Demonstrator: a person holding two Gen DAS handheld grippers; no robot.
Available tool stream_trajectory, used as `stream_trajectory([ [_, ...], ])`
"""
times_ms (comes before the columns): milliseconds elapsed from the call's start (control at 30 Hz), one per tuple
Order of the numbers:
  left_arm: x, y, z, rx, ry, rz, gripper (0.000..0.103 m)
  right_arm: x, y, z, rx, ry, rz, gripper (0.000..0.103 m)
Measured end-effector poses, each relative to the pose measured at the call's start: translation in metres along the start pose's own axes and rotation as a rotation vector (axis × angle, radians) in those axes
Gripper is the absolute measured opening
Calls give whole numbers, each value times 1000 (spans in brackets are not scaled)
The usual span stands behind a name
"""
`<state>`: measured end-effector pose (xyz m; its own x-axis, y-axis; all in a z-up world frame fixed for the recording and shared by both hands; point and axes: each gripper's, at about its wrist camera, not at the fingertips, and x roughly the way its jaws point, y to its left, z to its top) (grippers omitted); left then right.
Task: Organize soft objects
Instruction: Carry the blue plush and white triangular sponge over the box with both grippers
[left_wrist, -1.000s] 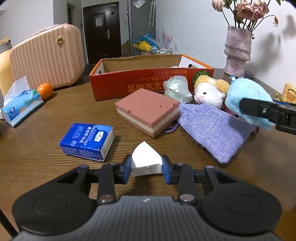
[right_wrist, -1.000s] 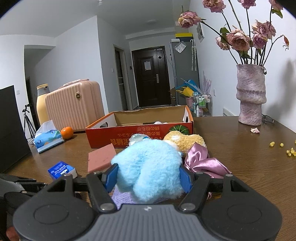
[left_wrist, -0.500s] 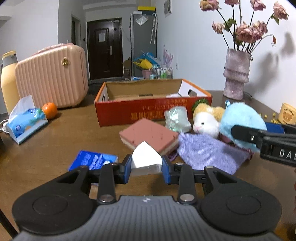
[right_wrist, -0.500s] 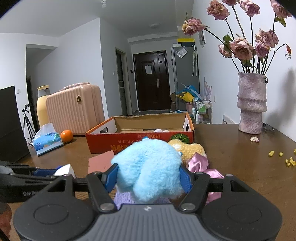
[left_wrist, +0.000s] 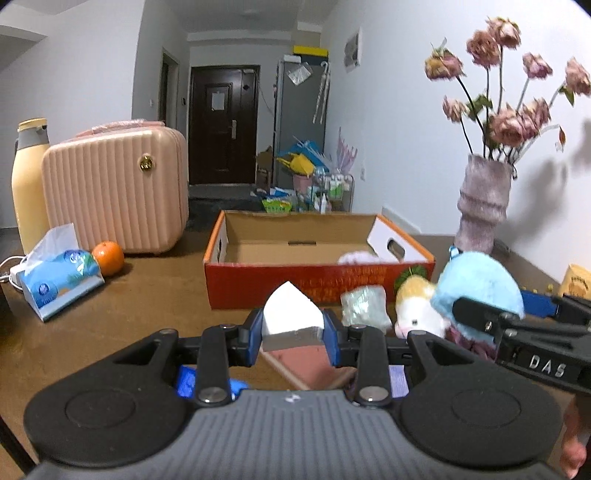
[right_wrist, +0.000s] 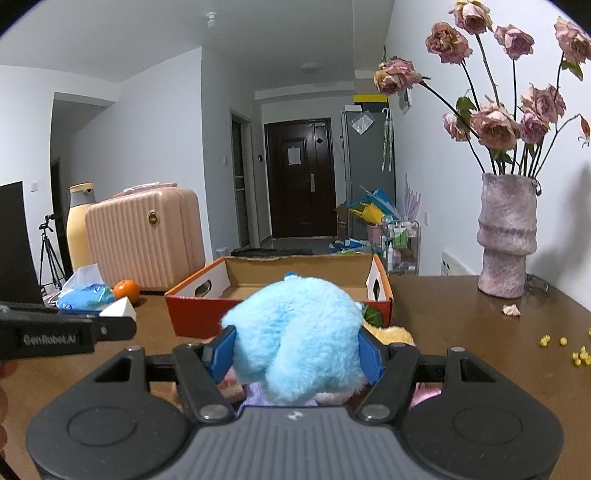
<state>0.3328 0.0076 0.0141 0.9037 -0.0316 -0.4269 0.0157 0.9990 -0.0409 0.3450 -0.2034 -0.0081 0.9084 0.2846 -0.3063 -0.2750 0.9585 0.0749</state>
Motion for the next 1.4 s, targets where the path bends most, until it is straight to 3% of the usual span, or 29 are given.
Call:
stream_trajectory([
  [400,21,8,36,-54,-71,12,34,32,6,28,14,-49,-3,66],
  [900,60,7,63,-82,-113,30,34,80,-1,53,28,-36,3,66],
  [1400,107,13,82,-107,-109,55,34,132,-6,72,36,-11,6,66],
])
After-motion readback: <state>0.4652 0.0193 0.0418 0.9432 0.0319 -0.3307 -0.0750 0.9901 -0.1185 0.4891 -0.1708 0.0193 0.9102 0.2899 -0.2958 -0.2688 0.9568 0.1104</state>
